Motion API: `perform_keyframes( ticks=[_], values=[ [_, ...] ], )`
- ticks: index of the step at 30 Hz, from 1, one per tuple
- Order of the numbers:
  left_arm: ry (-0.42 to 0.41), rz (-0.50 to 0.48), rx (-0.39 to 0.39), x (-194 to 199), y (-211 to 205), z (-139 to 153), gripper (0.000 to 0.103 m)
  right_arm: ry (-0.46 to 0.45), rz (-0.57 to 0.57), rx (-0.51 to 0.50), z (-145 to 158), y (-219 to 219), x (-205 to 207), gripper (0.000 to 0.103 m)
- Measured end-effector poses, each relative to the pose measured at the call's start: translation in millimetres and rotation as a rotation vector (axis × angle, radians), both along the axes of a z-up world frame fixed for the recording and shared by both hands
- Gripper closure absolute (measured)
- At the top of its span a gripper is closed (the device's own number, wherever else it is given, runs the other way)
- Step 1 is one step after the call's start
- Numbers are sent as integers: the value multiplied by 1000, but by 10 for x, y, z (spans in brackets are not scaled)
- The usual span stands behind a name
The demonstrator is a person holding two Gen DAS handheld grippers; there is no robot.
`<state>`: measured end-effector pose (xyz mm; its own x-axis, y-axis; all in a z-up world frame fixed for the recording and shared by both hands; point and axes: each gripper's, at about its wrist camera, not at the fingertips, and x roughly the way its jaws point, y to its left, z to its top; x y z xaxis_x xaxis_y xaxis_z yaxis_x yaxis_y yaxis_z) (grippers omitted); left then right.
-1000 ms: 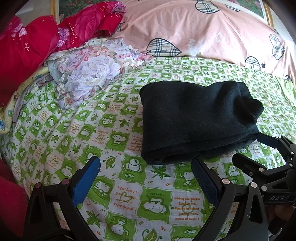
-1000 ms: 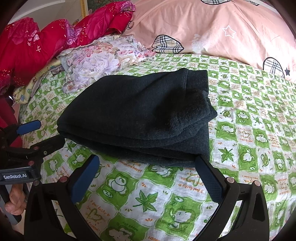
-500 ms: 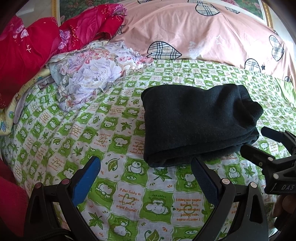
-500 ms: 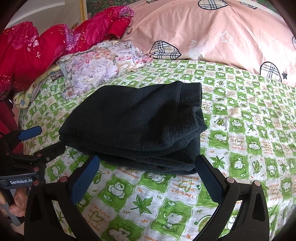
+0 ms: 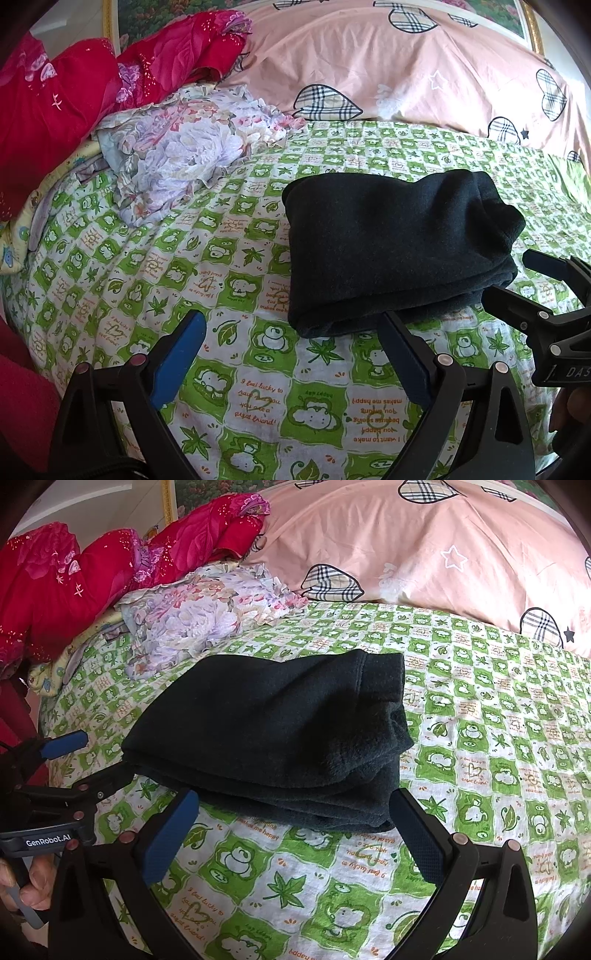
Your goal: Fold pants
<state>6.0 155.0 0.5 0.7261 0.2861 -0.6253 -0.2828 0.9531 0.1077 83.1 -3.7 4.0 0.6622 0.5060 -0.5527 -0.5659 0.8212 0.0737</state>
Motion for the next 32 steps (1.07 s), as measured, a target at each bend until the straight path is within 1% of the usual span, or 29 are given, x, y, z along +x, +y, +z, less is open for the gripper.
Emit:
perform_keyframes(
  ticks=[17, 27, 32],
  values=[
    [0, -7, 8, 15, -15, 33, 9, -10, 4, -1, 92, 5, -24, 0],
    [-5, -10, -6, 46, -20, 112, 9, -6, -9, 13, 149, -62, -7, 0],
    [-13, -26, 6, 93, -49, 174, 10, -4, -11, 22, 183, -80, 11, 0]
  ],
)
